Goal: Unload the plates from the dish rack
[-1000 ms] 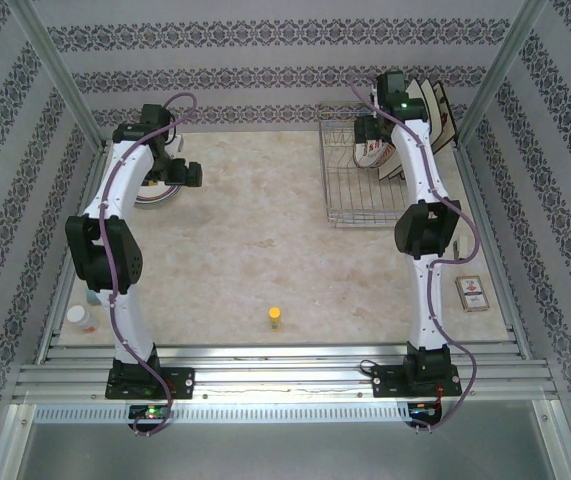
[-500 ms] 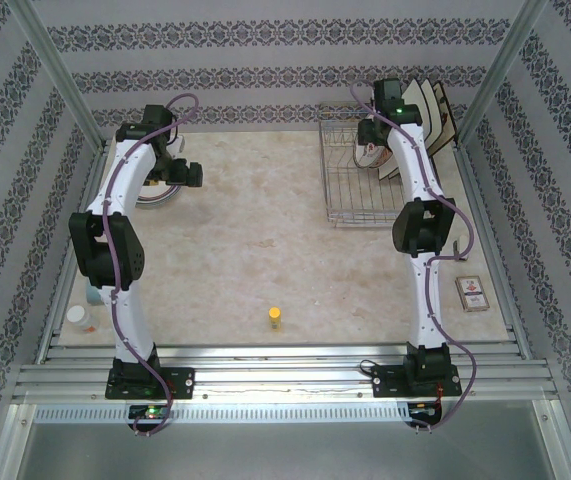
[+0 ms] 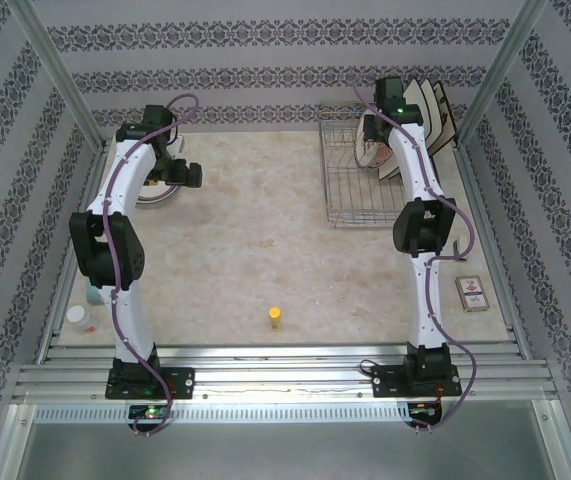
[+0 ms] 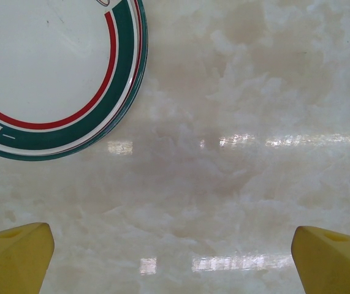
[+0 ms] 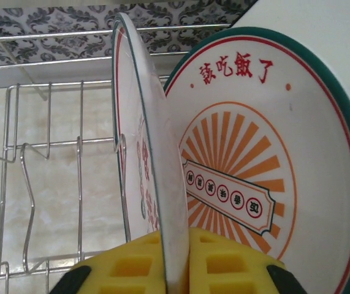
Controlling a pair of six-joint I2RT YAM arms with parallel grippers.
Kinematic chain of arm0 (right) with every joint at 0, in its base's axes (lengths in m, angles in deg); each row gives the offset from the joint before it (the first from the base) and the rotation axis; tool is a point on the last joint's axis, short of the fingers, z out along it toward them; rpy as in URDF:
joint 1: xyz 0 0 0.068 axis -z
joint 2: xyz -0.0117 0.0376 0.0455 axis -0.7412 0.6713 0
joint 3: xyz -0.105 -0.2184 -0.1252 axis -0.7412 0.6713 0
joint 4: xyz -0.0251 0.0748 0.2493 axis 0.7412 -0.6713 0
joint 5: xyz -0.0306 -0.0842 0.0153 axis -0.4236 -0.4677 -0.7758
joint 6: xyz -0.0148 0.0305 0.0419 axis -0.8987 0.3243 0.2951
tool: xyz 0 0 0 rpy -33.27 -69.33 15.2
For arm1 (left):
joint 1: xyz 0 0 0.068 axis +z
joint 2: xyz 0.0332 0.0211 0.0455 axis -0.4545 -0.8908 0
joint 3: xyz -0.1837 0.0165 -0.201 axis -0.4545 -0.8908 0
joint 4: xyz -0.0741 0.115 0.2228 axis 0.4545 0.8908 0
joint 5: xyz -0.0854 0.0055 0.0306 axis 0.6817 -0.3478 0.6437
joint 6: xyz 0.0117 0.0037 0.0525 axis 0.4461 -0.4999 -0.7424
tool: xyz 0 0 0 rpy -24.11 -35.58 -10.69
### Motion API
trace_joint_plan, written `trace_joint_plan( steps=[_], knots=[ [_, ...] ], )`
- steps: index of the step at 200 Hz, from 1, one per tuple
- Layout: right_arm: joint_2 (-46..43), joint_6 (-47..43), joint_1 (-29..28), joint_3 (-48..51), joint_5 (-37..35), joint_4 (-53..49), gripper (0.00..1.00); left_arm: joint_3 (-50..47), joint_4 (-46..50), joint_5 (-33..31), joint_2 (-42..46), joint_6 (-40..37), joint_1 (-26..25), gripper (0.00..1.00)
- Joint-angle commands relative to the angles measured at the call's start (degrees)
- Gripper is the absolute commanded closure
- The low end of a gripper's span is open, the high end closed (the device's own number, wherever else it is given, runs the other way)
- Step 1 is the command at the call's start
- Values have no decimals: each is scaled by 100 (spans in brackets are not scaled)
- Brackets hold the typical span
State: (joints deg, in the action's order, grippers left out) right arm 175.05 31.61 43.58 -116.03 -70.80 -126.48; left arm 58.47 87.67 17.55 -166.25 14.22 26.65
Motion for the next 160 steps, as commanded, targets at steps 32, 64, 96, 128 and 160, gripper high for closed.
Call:
trace_joint_plan(
  steps=[32,64,96,128,160],
  knots=[
    [-172,119,-160,-121,34,-13,100,-10,233,-96,47,-58,-41,0],
    [-542,109,-203,-112,-43,-159,100,-55,233,-47,62,-35,-41,0],
    [-1033,91,-212,35,-196,-387,100,-171,199,16,98,-23,-41,0],
    [-1576,28,-223,318,-324,-591,100,-259,173,70,132,-12,-41,0],
    [-2191,-208,-426,949,-669,-570,100,-285,209,84,187,-23,-42,0]
  ],
)
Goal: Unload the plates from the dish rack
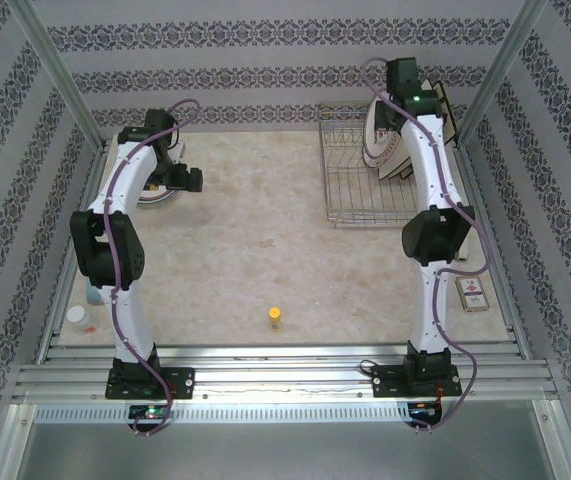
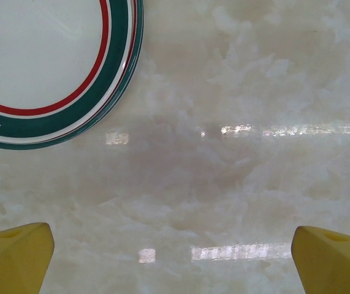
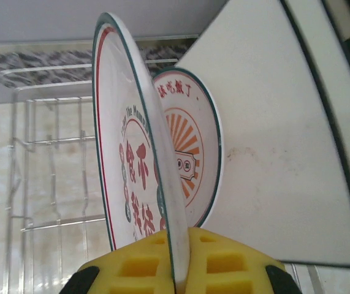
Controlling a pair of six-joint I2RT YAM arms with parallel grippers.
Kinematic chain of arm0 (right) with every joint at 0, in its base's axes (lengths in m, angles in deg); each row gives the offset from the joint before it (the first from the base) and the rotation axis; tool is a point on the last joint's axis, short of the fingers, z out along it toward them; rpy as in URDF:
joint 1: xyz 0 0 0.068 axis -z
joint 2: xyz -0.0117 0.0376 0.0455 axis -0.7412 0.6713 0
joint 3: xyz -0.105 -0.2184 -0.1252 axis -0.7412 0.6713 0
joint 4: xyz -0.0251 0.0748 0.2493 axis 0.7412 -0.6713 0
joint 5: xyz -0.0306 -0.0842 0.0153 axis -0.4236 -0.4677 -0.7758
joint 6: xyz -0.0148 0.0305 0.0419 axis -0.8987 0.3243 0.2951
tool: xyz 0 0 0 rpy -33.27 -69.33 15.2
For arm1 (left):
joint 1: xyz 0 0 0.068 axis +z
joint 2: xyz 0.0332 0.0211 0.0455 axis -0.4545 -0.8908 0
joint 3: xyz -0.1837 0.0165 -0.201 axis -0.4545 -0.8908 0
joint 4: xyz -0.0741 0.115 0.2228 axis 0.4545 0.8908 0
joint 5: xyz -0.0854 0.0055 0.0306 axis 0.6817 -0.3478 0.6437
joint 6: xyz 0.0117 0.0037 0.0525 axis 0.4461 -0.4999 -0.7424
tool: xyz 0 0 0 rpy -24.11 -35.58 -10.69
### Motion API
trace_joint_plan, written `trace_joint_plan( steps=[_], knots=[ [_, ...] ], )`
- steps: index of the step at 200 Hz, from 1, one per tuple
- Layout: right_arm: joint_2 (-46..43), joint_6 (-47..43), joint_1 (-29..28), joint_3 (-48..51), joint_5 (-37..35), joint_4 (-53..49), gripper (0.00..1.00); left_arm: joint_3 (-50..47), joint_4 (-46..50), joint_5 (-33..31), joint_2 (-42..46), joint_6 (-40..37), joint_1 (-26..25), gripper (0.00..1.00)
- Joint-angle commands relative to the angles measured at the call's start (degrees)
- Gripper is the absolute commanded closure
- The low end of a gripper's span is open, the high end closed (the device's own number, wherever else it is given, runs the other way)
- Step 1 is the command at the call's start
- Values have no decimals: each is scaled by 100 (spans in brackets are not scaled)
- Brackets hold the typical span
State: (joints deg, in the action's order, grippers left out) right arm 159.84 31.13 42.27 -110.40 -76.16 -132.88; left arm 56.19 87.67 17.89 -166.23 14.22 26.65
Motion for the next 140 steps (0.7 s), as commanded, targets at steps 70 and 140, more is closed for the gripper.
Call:
trace_joint_plan(
  steps=[70,140],
  knots=[
    [-1820,-23,-512,1831,538,491,100,-90,281,-34,330,-23,-50,0],
    [-3789,2544,467,6496,6274,5198,100,-122,260,-70,286,13,-67,0]
  ],
)
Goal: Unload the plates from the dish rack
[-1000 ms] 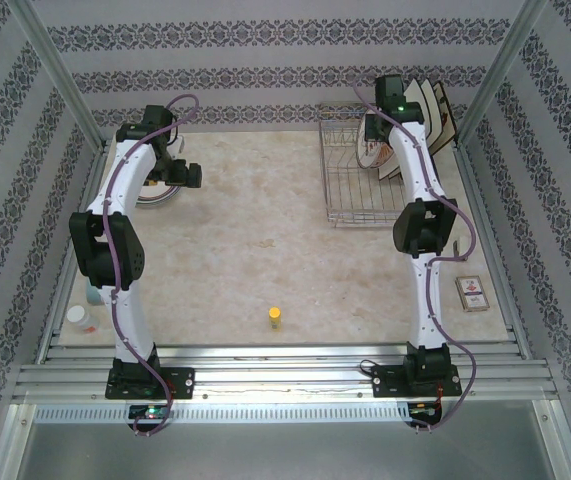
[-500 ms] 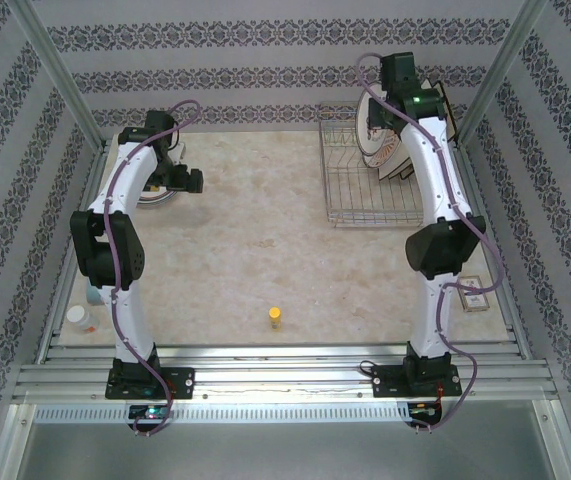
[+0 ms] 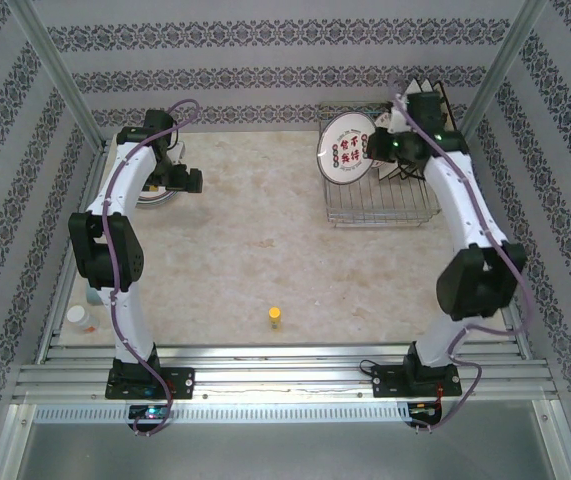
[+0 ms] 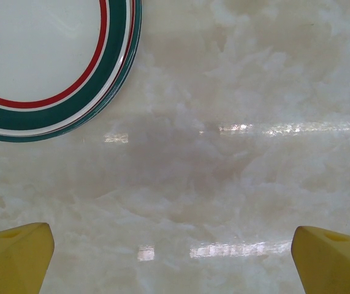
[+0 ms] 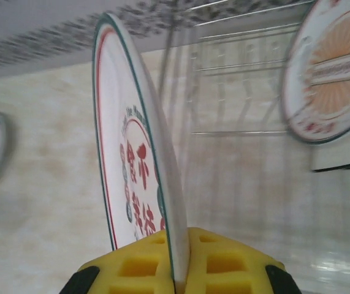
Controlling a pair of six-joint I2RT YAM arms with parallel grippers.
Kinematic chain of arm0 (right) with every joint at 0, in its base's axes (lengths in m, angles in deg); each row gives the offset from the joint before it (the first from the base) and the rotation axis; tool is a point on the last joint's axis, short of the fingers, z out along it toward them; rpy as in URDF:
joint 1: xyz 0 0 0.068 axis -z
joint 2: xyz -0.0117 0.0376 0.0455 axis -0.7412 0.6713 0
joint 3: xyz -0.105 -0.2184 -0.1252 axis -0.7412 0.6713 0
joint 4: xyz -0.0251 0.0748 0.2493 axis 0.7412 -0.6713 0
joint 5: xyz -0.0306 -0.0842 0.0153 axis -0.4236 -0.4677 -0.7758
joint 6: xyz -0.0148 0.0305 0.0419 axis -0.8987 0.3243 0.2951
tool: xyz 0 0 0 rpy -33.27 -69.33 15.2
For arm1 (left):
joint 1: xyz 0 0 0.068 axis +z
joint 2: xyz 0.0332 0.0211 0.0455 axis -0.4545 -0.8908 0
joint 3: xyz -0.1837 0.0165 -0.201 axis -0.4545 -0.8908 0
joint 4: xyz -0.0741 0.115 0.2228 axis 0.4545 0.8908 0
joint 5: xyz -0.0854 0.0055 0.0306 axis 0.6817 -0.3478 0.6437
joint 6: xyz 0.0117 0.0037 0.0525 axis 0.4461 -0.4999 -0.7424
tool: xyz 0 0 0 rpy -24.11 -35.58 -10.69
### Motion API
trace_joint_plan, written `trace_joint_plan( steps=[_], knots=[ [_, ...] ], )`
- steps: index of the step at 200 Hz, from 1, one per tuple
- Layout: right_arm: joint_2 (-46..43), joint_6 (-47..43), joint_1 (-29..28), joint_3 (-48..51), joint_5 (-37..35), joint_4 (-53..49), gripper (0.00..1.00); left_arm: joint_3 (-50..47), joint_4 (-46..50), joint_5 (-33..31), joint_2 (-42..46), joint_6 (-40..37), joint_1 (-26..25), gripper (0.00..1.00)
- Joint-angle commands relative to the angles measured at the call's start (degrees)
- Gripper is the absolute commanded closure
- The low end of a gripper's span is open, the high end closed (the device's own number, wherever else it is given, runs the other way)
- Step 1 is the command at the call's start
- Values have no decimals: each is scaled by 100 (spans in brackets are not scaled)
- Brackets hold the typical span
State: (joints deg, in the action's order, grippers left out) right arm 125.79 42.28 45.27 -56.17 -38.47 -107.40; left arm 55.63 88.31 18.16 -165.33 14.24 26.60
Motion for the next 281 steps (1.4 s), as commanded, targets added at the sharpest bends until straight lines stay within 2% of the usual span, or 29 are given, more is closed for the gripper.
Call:
trace_joint_plan(
  steps=[1,25,53,67,73,83,106,130,158,243,264,281],
  knots=[
    [-394,1476,164,1139,2550,2728,100,-60,194,-96,199,11,-63,0],
    [-440,2135,67,2088,2997,4032,100,-6,231,-113,179,1,-63,0],
    [-328,2379,-72,2598,2968,4588,100,75,258,-96,188,-7,-76,0],
    [-275,2444,-138,2734,2944,4752,100,32,150,158,263,-7,-71,0],
    [-252,2457,-169,2771,2928,4800,100,-22,59,519,321,-25,-63,0],
    [-221,2467,-208,2783,2919,4844,100,-216,-324,1545,505,-60,-46,0],
    [-135,2485,-295,2711,2910,4813,100,-648,-1399,3284,902,381,-4,0],
    [-97,2477,-389,2639,2858,4758,100,-845,-2181,4555,1000,933,25,0],
    [59,2585,-528,2540,2832,4874,100,-1656,-3961,5795,1182,1997,-1,0],
    [706,2799,-1159,1686,2857,4874,100,-1999,-5038,6083,888,2680,-274,1],
    [849,2853,-1236,1499,2859,4886,100,-1997,-5065,6057,869,2690,-309,4],
    [918,2879,-1279,1406,2852,4898,100,-2024,-5080,6065,856,2698,-318,10]
  ],
)
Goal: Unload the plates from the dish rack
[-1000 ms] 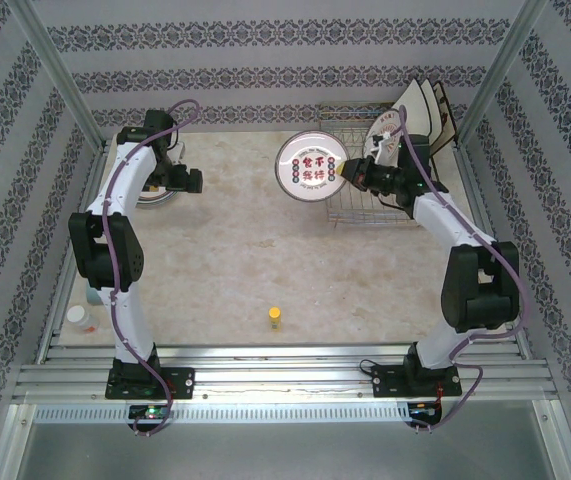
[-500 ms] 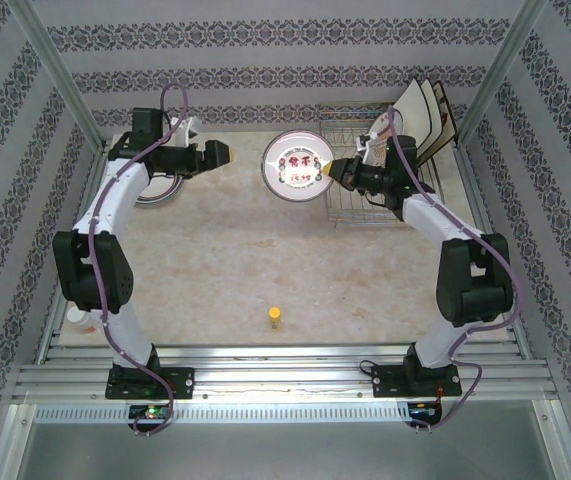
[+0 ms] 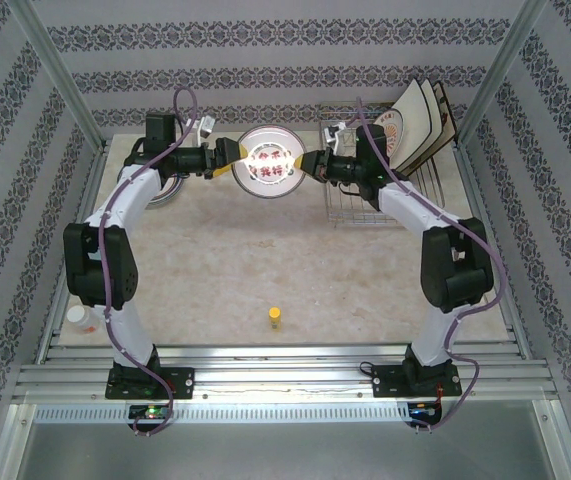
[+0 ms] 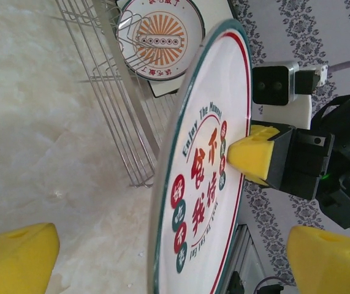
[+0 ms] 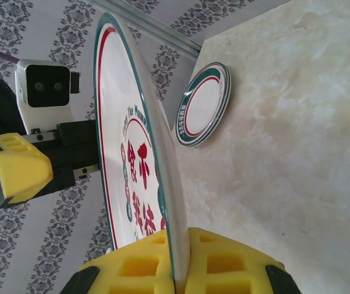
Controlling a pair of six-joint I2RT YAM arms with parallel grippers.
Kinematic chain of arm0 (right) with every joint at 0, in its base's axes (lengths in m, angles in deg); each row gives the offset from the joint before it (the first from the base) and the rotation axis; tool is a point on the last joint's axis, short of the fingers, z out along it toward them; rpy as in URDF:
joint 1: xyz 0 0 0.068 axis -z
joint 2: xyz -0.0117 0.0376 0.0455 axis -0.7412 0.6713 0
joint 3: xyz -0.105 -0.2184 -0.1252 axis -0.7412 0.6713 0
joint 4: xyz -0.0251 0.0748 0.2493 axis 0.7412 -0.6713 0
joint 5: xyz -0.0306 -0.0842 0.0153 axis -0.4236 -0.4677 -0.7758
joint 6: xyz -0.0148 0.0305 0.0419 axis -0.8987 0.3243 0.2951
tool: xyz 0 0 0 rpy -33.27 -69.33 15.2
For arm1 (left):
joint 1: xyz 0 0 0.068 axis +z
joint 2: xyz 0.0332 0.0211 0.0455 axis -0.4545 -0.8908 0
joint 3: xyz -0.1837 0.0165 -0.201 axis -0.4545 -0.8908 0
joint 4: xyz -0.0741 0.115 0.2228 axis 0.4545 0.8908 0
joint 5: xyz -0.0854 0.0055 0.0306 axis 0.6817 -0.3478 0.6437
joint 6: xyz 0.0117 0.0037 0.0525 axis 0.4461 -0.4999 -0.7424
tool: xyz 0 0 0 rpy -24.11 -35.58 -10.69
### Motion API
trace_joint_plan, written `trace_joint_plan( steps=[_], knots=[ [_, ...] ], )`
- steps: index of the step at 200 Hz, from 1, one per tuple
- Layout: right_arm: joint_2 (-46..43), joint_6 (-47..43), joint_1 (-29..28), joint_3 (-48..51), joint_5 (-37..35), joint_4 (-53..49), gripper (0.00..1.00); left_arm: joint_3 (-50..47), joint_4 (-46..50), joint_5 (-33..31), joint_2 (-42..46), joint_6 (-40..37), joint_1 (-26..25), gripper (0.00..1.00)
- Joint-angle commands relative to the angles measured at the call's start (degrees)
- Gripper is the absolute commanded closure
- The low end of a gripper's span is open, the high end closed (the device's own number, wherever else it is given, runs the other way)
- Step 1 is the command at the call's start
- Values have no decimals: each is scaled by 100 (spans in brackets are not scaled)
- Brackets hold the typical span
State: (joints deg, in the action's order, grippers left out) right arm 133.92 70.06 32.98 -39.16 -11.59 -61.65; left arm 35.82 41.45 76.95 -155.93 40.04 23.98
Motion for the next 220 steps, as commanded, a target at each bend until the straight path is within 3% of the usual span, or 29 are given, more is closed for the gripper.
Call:
trace_joint_plan(
  steps=[1,21,35,48,69,117,134,139,141,171,183,220],
  knots=[
    [112,108,-52,-298,162,328,100,-48,-396,186,-86,120,-55,11],
    [145,168,-70,-336,166,400,100,-85,-417,208,-113,129,-77,25],
    [154,196,-71,-361,160,426,100,-111,-432,212,-135,142,-89,48],
    [155,194,-73,-372,151,413,100,-112,-425,209,-161,138,-99,61],
    [171,198,-63,-423,159,408,100,-105,-455,210,-184,163,-117,69],
    [236,257,-69,-564,200,412,100,-52,-478,219,-233,200,-161,100],
    [258,219,-65,-607,204,318,100,-42,-528,193,-227,243,-159,100],
    [259,153,-63,-637,212,230,88,-35,-546,171,-224,251,-161,100],
    [259,98,-66,-660,206,151,76,-39,-551,158,-221,252,-161,100],
    [162,-447,103,-823,21,-680,3,-45,-576,-48,-174,290,-107,100],
    [70,-837,271,-969,-248,-1373,2,-92,-691,-144,-143,402,-7,100],
    [-110,-2525,695,-1843,-2008,-4222,2,-243,-1150,-452,47,845,315,100]
  ],
)
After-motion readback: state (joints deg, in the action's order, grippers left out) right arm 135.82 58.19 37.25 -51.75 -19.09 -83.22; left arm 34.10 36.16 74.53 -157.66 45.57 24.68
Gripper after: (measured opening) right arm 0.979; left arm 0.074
